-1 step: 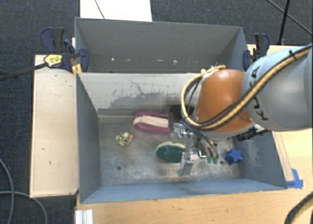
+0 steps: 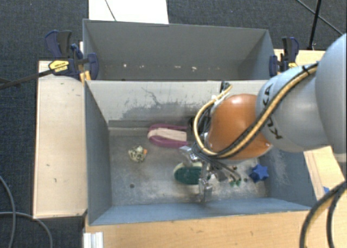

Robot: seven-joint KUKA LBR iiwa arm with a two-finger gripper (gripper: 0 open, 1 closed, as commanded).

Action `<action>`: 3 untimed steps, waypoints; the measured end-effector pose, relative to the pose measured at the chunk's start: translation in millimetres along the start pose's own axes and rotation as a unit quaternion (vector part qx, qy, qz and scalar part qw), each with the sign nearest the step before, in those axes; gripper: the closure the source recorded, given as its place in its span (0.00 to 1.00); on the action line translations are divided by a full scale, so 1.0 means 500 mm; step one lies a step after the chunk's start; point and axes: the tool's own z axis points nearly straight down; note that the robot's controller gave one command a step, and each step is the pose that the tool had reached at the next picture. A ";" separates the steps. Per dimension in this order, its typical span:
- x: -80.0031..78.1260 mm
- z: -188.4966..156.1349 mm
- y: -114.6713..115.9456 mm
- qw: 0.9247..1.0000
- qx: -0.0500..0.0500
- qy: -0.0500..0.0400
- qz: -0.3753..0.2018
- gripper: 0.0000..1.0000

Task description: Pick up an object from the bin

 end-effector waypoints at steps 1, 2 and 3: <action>-0.002 -0.003 0.001 1.000 -0.001 -0.001 0.003 1.00; 0.013 -0.205 -0.011 1.000 0.000 0.007 0.000 1.00; -0.074 -0.302 -0.002 1.000 -0.001 0.006 0.005 1.00</action>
Offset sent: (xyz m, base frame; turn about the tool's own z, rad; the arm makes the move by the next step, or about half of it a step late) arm 0.0000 0.0000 0.0000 0.0000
